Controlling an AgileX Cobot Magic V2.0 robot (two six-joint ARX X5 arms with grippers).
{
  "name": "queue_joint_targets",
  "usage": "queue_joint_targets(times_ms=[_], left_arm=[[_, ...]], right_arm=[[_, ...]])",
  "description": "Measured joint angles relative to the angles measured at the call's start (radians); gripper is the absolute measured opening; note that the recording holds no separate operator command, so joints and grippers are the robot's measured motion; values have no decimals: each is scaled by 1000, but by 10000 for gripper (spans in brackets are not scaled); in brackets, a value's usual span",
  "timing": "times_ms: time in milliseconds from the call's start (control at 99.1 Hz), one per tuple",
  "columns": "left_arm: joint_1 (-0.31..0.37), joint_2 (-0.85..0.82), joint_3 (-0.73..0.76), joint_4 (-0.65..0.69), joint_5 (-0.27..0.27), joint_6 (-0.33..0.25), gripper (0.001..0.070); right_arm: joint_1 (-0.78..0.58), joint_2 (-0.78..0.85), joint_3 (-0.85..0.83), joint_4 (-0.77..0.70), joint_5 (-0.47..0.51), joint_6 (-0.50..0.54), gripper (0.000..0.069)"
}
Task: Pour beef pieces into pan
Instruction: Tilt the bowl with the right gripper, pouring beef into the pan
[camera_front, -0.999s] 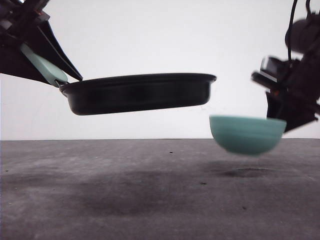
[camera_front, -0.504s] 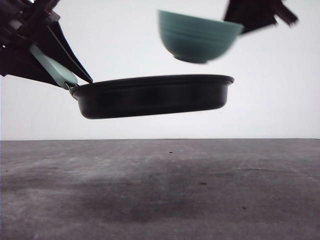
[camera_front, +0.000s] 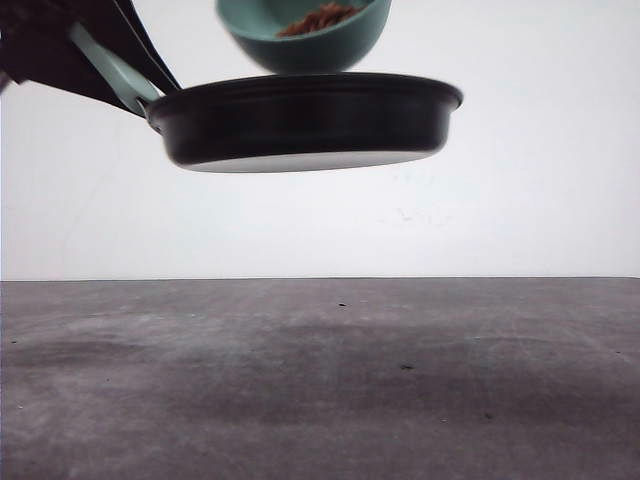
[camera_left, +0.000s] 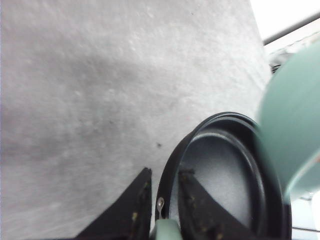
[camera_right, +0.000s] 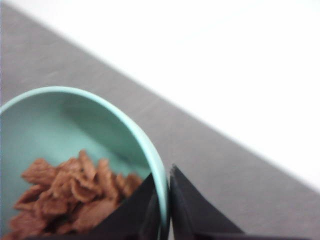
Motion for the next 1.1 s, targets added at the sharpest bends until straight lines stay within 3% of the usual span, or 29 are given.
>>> queue_joint_targets(times_ms=[111, 595, 1099], left_arm=[[8, 0, 2, -21, 0, 19, 46], [63, 0, 26, -26, 8, 23, 46], [69, 0, 84, -29, 21, 19, 46]], right_arm=[[14, 29, 0, 26, 71, -116, 16], [45, 48, -5, 232, 74, -573, 16], [47, 48, -5, 502, -65, -974, 16]])
